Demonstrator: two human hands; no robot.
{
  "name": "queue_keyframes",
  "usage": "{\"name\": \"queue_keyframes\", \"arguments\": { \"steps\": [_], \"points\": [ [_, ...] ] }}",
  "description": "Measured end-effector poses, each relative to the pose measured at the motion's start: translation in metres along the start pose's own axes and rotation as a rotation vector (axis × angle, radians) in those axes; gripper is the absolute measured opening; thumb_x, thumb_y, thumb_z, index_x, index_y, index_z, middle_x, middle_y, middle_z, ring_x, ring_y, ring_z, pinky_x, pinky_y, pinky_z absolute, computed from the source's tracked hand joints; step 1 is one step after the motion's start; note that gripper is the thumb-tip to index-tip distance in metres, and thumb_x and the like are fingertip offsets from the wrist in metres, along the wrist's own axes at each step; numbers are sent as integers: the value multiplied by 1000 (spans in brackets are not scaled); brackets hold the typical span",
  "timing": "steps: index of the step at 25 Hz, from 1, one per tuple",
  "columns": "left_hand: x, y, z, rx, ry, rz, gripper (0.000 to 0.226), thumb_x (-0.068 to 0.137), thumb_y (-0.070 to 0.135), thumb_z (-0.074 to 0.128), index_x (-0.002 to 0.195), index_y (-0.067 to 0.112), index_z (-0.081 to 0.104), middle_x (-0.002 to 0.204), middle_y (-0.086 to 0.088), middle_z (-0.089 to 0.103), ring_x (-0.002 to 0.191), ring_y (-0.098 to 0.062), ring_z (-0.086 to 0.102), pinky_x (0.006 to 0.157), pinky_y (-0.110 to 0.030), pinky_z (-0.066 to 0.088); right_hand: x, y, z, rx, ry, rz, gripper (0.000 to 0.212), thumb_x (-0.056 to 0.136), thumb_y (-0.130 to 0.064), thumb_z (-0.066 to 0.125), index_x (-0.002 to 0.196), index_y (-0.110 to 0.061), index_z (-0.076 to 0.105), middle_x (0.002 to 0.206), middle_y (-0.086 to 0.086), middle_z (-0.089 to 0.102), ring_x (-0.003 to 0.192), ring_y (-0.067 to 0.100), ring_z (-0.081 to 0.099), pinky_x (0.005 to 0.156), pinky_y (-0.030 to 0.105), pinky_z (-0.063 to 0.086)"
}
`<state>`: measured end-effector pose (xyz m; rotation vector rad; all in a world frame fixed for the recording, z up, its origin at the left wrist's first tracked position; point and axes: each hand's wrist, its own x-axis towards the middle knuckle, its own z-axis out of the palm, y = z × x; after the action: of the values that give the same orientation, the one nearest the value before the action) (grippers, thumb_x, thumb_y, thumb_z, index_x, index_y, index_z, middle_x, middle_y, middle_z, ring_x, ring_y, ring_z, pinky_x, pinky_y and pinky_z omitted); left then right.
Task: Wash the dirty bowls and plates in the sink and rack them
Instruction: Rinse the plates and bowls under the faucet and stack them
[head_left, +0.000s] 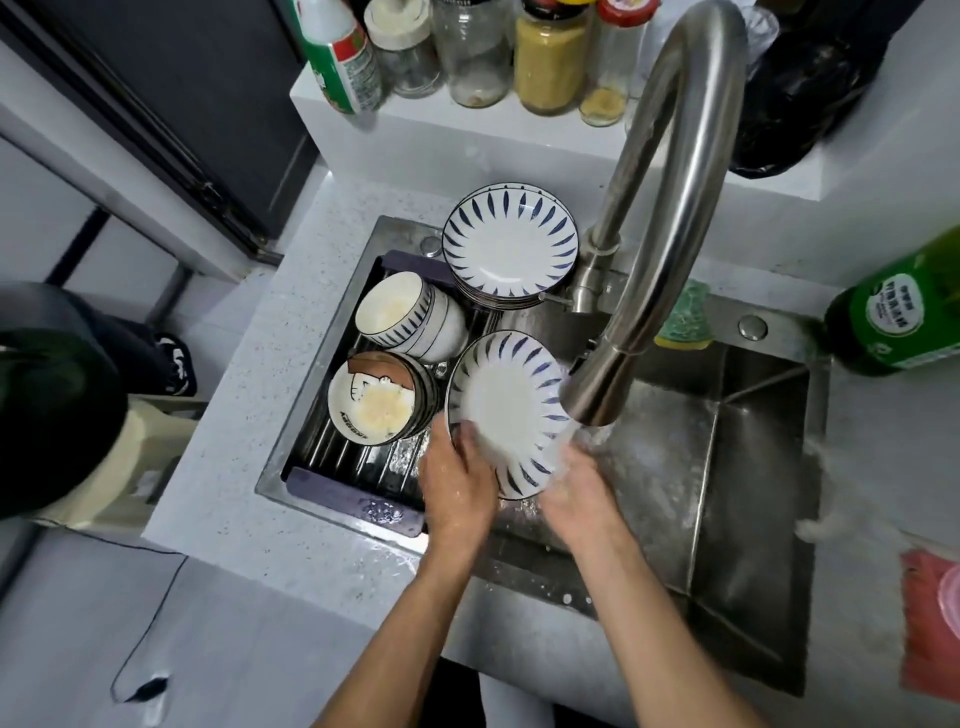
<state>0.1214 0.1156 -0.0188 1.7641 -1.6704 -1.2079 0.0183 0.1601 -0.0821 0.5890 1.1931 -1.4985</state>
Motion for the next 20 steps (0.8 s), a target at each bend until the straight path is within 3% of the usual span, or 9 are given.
{"name": "queue_keyframes", "arguments": {
  "steps": [2, 4, 6, 8, 9, 11, 13, 17, 20],
  "points": [
    [3, 4, -16, 110, 160, 210, 39, 96, -1, 50, 135, 4, 51, 115, 1, 52, 105, -10, 49, 90, 0, 35, -3, -7, 11, 34, -39, 11, 24, 100, -18, 45, 115, -8, 61, 128, 23, 60, 105, 23, 62, 107, 45, 42],
    [16, 20, -31, 102, 209, 284, 47, 95, -2, 51, 140, 10, 47, 119, -9, 48, 101, -9, 47, 94, -4, 40, -5, -16, 14, 16, 0, -9, 34, 105, -22, 36, 127, -7, 56, 116, 10, 70, 111, 19, 61, 106, 37, 43],
    [41, 43, -35, -1, 218, 167, 45, 102, 15, 47, 147, 12, 40, 137, -17, 43, 115, -10, 43, 108, -22, 36, -8, -19, 17, -77, 8, -32, 40, 104, -24, 37, 136, -5, 51, 115, 5, 72, 116, 20, 61, 111, 37, 40],
    [73, 69, -29, -118, 218, 48, 48, 105, 27, 43, 149, 10, 34, 148, -11, 42, 130, -12, 39, 119, -36, 22, -8, -19, 22, -74, 37, -4, 43, 105, -27, 35, 139, -3, 48, 117, 8, 71, 116, 22, 62, 107, 37, 44],
    [95, 83, -23, -176, 211, -4, 49, 104, 25, 44, 149, 9, 33, 146, -7, 45, 133, -15, 40, 119, -32, 20, -6, -21, 24, -73, 62, 9, 45, 106, -28, 32, 139, -2, 47, 119, 10, 70, 116, 24, 62, 105, 37, 46],
    [130, 105, -9, -233, 214, -106, 44, 102, 14, 49, 143, 4, 37, 133, -2, 52, 123, -15, 48, 99, -12, 28, -5, -24, 20, -3, 69, 40, 45, 106, -23, 26, 140, 0, 44, 118, 15, 69, 116, 29, 61, 104, 41, 47],
    [156, 111, 12, -265, 193, -184, 39, 98, 7, 52, 137, 3, 43, 129, -7, 58, 114, -18, 57, 87, -11, 36, -7, -25, 15, 58, 74, 60, 42, 103, -13, 28, 138, 1, 45, 116, 19, 68, 110, 30, 64, 94, 42, 51],
    [178, 101, 41, -243, 173, -277, 51, 94, 6, 55, 143, 9, 41, 137, -12, 58, 122, -28, 58, 107, -32, 43, -5, -27, 2, 139, 93, 55, 33, 98, -2, 32, 122, 3, 54, 102, 20, 73, 102, 32, 68, 92, 43, 52],
    [194, 94, 47, -204, 231, -279, 51, 95, 11, 54, 143, 7, 36, 137, -17, 56, 122, -33, 57, 106, -39, 45, 1, -25, -3, 132, 81, 58, 35, 104, -14, 29, 120, -2, 57, 103, 17, 74, 98, 30, 70, 92, 43, 52]
  ]
}}
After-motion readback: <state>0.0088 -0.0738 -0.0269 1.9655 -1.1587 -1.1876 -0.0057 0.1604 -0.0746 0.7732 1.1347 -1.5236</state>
